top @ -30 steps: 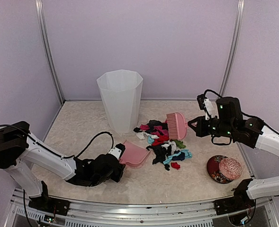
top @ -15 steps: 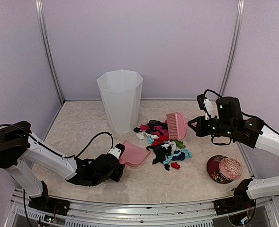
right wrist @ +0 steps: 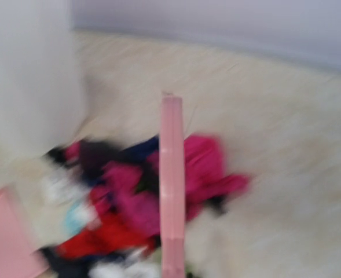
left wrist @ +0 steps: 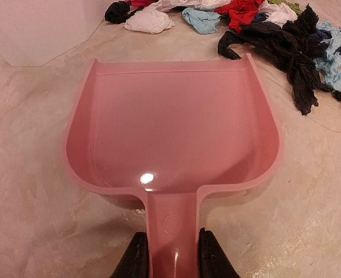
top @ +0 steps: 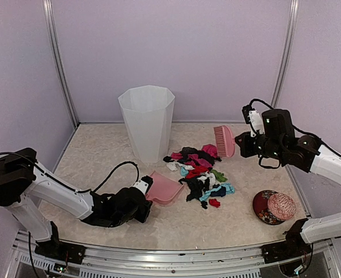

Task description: Sweep away the paper scraps from the table

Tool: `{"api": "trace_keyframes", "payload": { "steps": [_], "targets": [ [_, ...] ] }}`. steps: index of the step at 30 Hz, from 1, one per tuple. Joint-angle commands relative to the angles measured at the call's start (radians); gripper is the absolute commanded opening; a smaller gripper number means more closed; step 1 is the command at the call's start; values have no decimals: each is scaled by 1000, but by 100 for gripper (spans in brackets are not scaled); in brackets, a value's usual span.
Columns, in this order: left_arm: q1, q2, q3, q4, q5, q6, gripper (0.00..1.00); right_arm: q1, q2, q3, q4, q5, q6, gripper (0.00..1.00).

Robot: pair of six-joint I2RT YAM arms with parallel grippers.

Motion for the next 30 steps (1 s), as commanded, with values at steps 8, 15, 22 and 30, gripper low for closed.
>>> {"api": "trace_keyframes", "payload": {
  "steps": [8,15,22,30],
  "targets": [
    [19,-113,71,-255,84,7,0,-36,259,58,354,282,-542,0],
    [12,-171,138,-410,124,17,0,-72,454,141,391,142,-744,0],
    [17,-145,208,-493,158,55,0,-71,557,182,339,-45,-705,0],
    [38,-42,294,-558,193,82,0,-40,606,149,296,-150,-689,0]
  ]
}}
